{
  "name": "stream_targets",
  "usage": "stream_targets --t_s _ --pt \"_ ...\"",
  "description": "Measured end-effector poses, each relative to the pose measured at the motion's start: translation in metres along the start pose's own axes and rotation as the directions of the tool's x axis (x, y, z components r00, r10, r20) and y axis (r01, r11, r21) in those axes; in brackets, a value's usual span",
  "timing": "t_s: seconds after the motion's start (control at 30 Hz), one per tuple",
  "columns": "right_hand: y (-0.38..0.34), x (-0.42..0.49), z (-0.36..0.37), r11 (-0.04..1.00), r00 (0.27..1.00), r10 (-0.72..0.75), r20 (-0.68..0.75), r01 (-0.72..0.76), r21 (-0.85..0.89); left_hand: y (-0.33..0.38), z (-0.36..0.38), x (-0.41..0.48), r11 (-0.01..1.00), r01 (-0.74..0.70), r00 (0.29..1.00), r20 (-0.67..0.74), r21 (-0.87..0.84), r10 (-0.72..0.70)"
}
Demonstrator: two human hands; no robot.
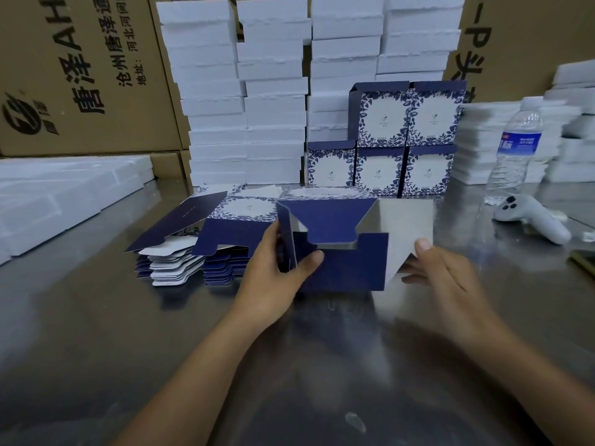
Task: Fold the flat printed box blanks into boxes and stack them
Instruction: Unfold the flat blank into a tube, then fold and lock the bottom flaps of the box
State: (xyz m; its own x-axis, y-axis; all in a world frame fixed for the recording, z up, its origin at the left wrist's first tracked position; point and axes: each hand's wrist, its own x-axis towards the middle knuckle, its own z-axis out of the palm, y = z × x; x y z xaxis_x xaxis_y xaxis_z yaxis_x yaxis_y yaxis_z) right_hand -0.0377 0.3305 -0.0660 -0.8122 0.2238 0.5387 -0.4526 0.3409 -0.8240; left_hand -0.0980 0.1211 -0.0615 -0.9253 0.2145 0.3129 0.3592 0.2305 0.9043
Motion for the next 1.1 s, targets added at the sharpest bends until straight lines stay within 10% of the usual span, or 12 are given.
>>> stream_targets --t_s 0.37,0.57,0.93,1.1 --pt "0.001 -0.004 0.003 0.885 0.994 -0.073 0.076 0.1 -0.455 0.0 0.022 -0.007 0.999 0.031 0.998 -0.054 -0.038 -0.033" --pt "0.004 -0.004 0.006 0.807 0.983 0.18 -0.042 -0.172 -0.565 0.004 0.027 -0.005 0.992 0.066 0.993 -0.091 -0.108 -0.076" --pt "-0.009 0.001 0.01 0.852 0.85 0.522 -0.068 -0.515 0.095 0.013 0.031 -0.013 0.995 -0.097 0.993 -0.073 0.015 0.098" --pt "-0.01 0.001 0.009 0.781 0.795 0.606 -0.027 -0.587 0.212 0.009 0.031 -0.014 0.992 0.116 0.993 -0.016 -0.055 -0.117"
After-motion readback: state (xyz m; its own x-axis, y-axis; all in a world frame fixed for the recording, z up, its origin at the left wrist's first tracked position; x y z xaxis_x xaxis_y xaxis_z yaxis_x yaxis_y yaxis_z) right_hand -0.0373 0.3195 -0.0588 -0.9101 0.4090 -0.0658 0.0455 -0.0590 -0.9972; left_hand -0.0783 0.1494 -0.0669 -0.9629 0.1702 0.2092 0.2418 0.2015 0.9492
